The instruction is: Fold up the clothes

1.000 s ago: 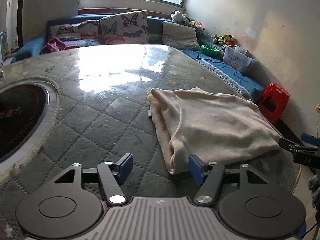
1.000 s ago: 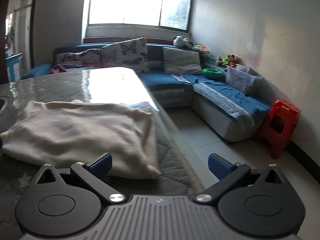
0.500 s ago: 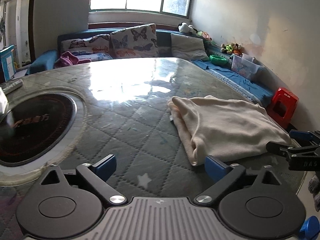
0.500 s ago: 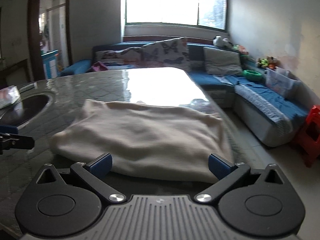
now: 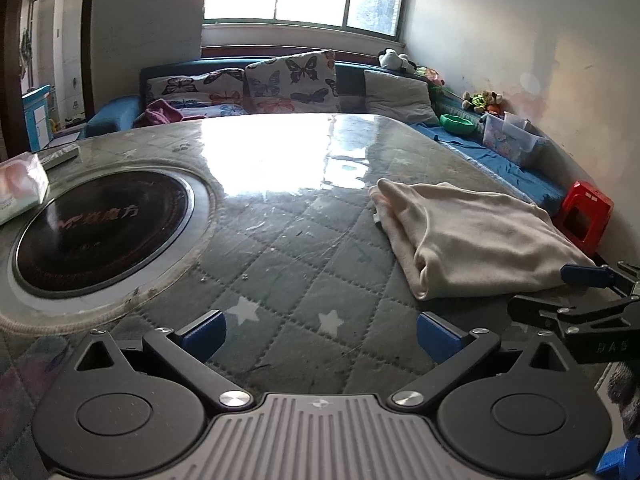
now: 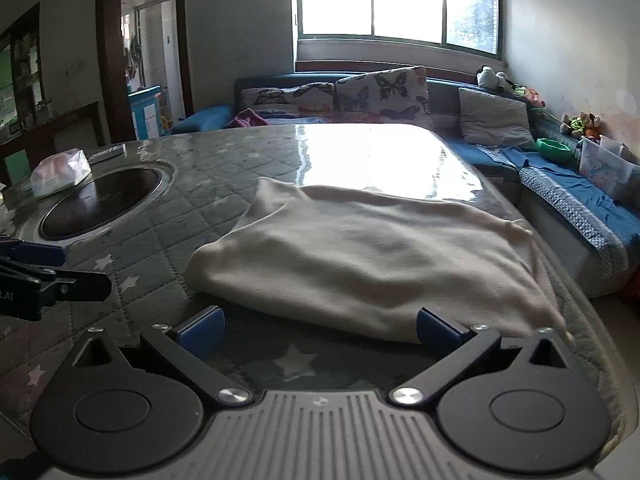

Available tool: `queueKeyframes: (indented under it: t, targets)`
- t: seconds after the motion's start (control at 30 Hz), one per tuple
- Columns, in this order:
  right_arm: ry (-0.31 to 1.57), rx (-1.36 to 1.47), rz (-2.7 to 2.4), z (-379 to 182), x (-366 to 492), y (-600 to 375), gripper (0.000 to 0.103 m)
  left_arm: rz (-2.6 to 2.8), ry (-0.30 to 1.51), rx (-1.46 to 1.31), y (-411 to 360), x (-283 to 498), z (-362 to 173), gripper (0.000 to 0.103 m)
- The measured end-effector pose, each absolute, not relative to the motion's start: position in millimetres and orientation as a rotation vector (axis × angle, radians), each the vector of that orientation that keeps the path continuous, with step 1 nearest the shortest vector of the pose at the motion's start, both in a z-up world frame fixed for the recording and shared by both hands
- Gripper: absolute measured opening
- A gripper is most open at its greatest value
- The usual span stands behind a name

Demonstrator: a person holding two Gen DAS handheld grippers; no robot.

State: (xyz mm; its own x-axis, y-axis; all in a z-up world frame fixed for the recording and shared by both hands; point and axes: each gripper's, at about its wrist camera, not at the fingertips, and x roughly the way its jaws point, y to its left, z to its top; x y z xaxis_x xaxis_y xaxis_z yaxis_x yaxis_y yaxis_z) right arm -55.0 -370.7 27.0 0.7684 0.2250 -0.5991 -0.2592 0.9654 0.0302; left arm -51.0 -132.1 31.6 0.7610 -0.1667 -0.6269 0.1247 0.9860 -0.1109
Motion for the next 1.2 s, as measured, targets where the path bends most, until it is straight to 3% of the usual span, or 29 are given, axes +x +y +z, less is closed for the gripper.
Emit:
queueKeyframes:
  t: [1.2]
  targets:
    - [0.702, 0.024, 0.174, 15.3, -76.3, -368.0, 0.103, -0.224, 0.667, -0.050, -160.9, -64.7, 29.7, 0.103]
